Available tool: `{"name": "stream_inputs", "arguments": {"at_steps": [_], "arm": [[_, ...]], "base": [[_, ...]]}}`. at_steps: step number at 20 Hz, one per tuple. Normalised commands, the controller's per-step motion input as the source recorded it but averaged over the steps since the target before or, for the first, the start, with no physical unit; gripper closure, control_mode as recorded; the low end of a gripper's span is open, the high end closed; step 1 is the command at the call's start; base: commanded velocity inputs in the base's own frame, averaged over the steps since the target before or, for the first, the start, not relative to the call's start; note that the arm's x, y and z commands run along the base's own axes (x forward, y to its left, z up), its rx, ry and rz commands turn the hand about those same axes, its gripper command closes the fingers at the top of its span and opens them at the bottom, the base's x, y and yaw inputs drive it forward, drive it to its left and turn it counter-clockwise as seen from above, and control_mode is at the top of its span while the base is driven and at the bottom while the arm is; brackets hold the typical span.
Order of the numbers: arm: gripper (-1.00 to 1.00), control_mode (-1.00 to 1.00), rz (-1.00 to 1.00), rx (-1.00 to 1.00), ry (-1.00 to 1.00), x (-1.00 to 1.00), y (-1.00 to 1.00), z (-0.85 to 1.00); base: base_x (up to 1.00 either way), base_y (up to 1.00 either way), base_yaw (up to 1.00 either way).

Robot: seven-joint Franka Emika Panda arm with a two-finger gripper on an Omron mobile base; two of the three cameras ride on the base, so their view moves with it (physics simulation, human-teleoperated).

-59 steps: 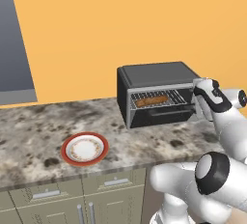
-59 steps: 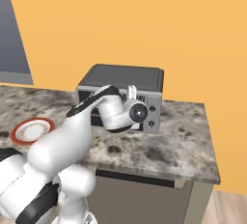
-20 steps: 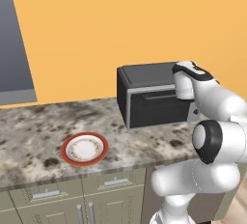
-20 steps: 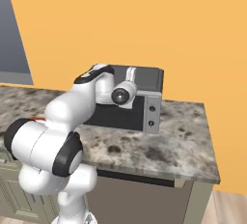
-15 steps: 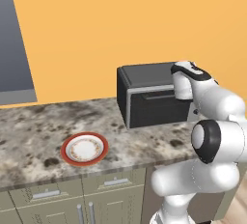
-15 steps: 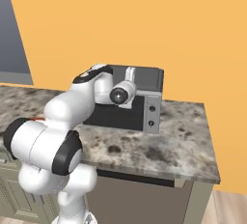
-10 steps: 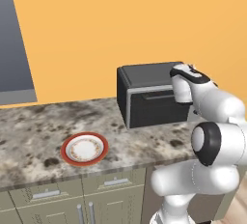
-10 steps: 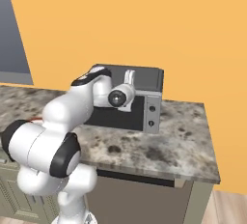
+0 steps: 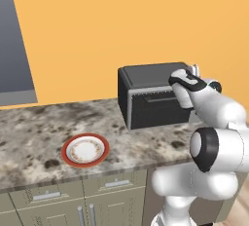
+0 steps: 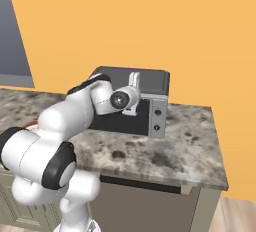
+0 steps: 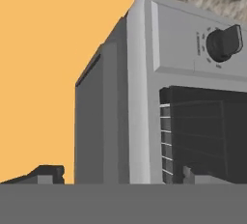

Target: Pull the toaster oven rack outwards. Pick up the baguette from the plate and place it on the toaster oven rack. Close the toaster oven door fully and set the temperature to the lowest setting.

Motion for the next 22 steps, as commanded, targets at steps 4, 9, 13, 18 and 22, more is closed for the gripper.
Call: {"name": "stream_inputs", "arguments": {"at_steps": [4,9,13,18,22], "arm": [[-1.0,-1.0,0.0,-0.04,0.17,0.34,-0.13,0.15],[-1.0,-1.0,0.0,-0.04,0.24,-0.03,-0.05,0.02],[-1.0,-1.0,0.0,-0.03,0.17,-0.17,-0.07,0.0],[-1.0,-1.0,0.0,-0.01,0.0,-0.33,-0.06,0.0],[-1.0,-1.0,0.0,0.0,-0.02,-0.54,-0.18,-0.15]], "base": [[0.0,0.0,0.0],[0.0,0.0,0.0],[0.0,0.0,0.0],[0.0,0.0,0.0],[0.0,0.0,0.0]]}}
